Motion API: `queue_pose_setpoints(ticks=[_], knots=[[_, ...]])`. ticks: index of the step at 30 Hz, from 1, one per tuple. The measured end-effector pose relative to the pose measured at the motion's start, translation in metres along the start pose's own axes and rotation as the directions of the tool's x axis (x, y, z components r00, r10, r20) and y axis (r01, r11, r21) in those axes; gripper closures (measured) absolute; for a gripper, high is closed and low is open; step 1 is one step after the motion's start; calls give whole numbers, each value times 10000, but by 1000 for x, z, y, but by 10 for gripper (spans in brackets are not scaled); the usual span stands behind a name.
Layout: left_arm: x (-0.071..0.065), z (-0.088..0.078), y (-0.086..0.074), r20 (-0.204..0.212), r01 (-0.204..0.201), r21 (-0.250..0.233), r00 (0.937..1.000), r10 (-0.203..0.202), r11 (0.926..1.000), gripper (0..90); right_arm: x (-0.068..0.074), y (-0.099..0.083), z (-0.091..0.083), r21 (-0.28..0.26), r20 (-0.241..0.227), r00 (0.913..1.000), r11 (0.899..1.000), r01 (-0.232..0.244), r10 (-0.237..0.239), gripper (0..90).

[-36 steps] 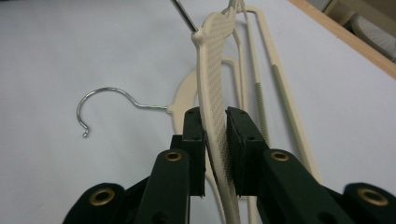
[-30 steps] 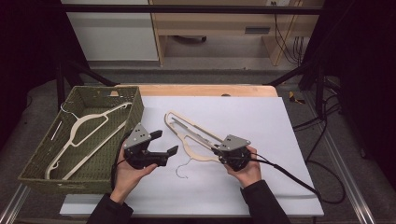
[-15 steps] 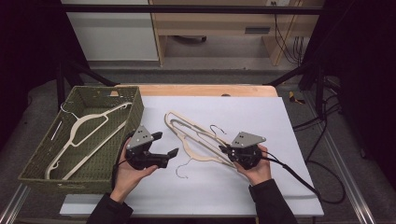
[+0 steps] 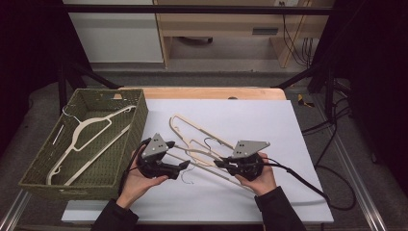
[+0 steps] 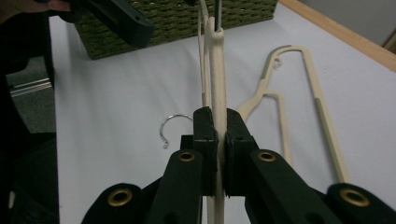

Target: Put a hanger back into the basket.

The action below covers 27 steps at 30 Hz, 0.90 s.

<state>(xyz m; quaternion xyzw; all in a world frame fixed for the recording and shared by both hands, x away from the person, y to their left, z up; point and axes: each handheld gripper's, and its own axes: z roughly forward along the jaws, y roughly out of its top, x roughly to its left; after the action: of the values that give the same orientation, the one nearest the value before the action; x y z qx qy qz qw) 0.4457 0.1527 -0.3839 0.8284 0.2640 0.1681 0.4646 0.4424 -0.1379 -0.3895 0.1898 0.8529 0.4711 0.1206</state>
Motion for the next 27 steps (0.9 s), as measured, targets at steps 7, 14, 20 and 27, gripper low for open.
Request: queue_pose_setpoints(ticks=[7,14,20,27], knots=[[-6,9,-1,415,-523,521,9979,502,9973,280,8,3,6,264,-594,9978,9992,295,-279,867],[-12,14,-3,768,-1028,774,9923,968,9917,437,12,3,12,425,-1144,9928,9983,406,-355,866],[-14,14,-4,943,-1279,806,9883,1202,9885,643,11,2,14,531,-1331,9904,9976,450,-376,866],[-20,11,-3,999,-1830,1026,9798,1730,9777,721,10,1,13,582,-1004,9942,9973,455,-394,832]])
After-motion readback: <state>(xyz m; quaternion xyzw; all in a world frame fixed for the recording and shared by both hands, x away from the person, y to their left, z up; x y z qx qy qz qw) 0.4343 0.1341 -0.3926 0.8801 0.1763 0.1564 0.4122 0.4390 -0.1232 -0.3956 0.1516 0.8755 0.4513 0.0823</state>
